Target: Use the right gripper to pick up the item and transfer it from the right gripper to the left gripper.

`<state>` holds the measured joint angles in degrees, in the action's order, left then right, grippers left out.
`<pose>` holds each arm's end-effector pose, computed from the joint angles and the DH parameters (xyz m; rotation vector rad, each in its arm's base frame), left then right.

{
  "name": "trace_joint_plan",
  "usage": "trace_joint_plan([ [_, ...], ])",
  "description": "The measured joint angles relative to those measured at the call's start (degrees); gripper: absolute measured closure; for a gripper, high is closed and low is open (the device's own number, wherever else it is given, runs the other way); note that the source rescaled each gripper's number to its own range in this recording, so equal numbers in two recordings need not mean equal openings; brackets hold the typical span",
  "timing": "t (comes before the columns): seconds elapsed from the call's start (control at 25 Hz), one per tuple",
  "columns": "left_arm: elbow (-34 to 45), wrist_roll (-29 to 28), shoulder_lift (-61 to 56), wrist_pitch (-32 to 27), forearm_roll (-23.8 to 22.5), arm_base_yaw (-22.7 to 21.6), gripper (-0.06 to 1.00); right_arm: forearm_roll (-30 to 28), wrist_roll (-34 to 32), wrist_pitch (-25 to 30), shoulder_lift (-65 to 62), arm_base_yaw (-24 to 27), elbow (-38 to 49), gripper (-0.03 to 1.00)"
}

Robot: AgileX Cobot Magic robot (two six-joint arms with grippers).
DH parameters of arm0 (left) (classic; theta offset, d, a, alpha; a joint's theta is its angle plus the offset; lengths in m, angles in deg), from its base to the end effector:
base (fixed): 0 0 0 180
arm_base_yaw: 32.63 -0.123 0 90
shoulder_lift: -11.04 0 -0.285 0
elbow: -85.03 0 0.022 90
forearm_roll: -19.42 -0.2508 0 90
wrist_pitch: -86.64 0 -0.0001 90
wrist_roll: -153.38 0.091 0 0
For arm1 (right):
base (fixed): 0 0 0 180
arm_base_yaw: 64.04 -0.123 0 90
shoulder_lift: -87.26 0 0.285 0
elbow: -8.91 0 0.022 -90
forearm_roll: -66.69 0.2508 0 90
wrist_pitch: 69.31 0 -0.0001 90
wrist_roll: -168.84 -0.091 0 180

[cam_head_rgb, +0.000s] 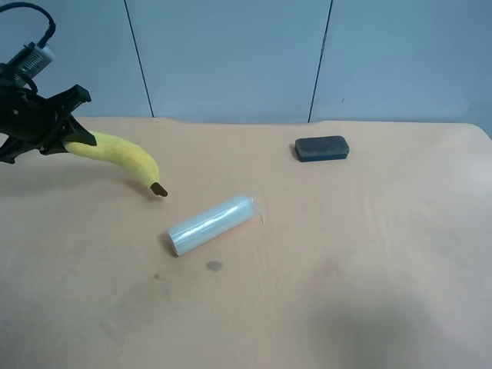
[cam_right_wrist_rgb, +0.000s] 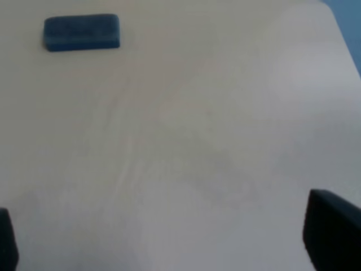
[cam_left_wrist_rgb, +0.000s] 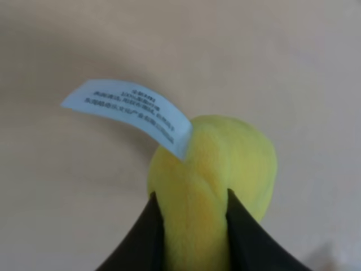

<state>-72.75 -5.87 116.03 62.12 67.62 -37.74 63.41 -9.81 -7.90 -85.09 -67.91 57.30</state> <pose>0.3386 0.0019 0.1940 -0.5256 2.4748 -0.5343 -0.0058 -0.0050 0.2774 -0.0901 2.0468 -0.0412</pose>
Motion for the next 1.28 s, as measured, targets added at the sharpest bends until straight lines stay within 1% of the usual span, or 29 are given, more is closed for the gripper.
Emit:
trace_joint_plan([
  [0.04, 0.0, 0.0, 0.6, 0.3, 0.0, 0.0, 0.93, 0.0, 0.0, 0.0, 0.0, 0.0, 0.0, -0.03],
  [0.08, 0.0, 0.0, 1.2, 0.3, 0.0, 0.0, 0.88, 0.0, 0.0, 0.0, 0.0, 0.0, 0.0, -0.03],
  [0.12, 0.0, 0.0, 1.8, 0.3, 0.0, 0.0, 0.80, 0.0, 0.0, 0.0, 0.0, 0.0, 0.0, -0.03],
  [0.16, 0.0, 0.0, 2.2, 0.3, 0.0, 0.0, 0.66, 0.0, 0.0, 0.0, 0.0, 0.0, 0.0, -0.03],
  [0.24, 0.0, 0.0, 2.8, 0.3, 0.0, 0.0, 0.27, 0.0, 0.0, 0.0, 0.0, 0.0, 0.0, -0.03],
  [0.28, 0.0, 0.0, 2.9, 0.2, 0.0, 0.0, 0.15, 0.0, 0.0, 0.0, 0.0, 0.0, 0.0, -0.03],
  [0.32, 0.0, 0.0, 2.9, -0.2, 0.0, 0.0, 0.06, 0.0, 0.0, 0.0, 0.0, 0.0, 0.0, -0.03],
  [0.36, 0.0, 0.0, 2.8, -0.9, 0.0, 0.0, 0.01, 0.0, 0.0, 0.0, 0.0, 0.0, 0.0, -0.03],
  [0.48, 0.0, 0.0, 0.9, -2.1, 0.0, 0.0, -0.04, 0.0, 0.0, 0.0, 0.0, 0.0, 0.0, -0.03],
  [0.64, 0.0, 0.0, -4.9, -3.4, -0.2, 0.0, -0.05, 0.0, 0.0, 0.0, 0.0, 0.0, 0.0, -0.03],
  [0.76, 0.0, 0.0, -10.3, -5.6, -1.3, 0.0, -0.05, 0.0, 0.0, 0.0, 0.0, 0.0, 0.0, -0.03],
  [0.88, 0.0, 0.0, -16.2, -9.1, -2.4, 0.0, -0.05, 0.0, 0.0, 0.0, 0.0, 0.0, 0.0, -0.03],
  [1.12, 0.0, 0.0, -29.3, -18.3, -5.2, 0.0, -0.05, 0.0, 0.0, 0.0, 0.0, 0.0, 0.0, -0.03],
  [1.28, 0.0, 0.0, -38.4, -23.6, -9.2, 0.0, -0.05, 0.0, 0.0, 0.0, 0.0, 0.0, 0.0, -0.03],
])
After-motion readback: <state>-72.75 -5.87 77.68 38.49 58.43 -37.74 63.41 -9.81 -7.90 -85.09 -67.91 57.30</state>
